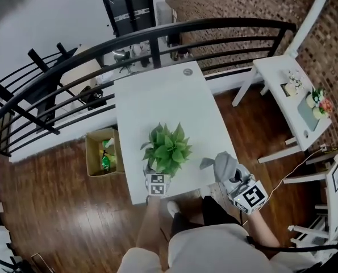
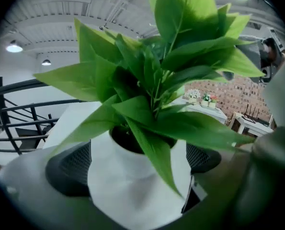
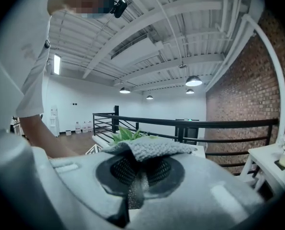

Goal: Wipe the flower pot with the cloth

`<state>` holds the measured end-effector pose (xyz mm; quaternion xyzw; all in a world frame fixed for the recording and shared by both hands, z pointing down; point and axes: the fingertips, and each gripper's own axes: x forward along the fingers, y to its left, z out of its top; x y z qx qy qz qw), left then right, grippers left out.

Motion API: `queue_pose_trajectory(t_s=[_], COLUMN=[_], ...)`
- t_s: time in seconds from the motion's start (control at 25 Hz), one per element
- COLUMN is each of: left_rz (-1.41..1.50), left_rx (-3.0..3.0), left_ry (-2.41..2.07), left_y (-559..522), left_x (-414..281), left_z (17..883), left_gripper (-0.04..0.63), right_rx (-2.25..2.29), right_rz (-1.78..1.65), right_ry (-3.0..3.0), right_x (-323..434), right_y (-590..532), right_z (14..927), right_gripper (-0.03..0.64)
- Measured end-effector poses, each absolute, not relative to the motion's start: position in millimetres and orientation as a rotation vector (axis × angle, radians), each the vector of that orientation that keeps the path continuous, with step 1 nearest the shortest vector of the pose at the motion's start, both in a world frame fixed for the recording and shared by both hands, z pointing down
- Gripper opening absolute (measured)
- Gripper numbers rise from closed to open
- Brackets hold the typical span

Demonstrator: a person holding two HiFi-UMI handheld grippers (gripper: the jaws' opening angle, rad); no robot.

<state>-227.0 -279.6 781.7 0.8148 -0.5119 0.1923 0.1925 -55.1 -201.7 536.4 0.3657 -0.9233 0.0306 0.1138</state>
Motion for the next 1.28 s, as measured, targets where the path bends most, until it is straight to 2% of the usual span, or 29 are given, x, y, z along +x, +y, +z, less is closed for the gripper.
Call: queue_pose_trajectory(t_s=[0.2, 0.28, 0.64, 0.8, 1.04, 1.28], left_rz=[0.542, 0.511, 0.237, -0.011, -0.449, -0.658], left_rx=[2.301, 2.285, 2.009, 1.904, 1.822, 1.832], left_ry=[-1.458, -1.456, -1.350, -1.239, -0.979, -0.777], left_y=[-313, -318, -321, -318, -311, -291], left_x=[-208, -204, -209, -211, -208, -203], left_z=[782, 778, 760, 741, 658, 553], left_gripper=[0.630, 0.574, 0.551, 0.549, 0.548, 0.549], right_rx=[1.177, 1.207, 1.172, 1.112, 1.014, 0.616], right_rz=[0.109, 0.119, 0.102, 0.082, 0.052, -0.176], right_ry=[-2.637, -2.617, -2.674, -2.716, -2.796, -2.946], right_x=[-6, 3, -3, -25, -42, -91], right_y=[-201, -200, -207, -213, -227, -221], right_z=[540, 541, 538, 534, 521, 447], right_gripper=[-0.006, -0.006, -0.006, -0.006, -0.006, -0.005])
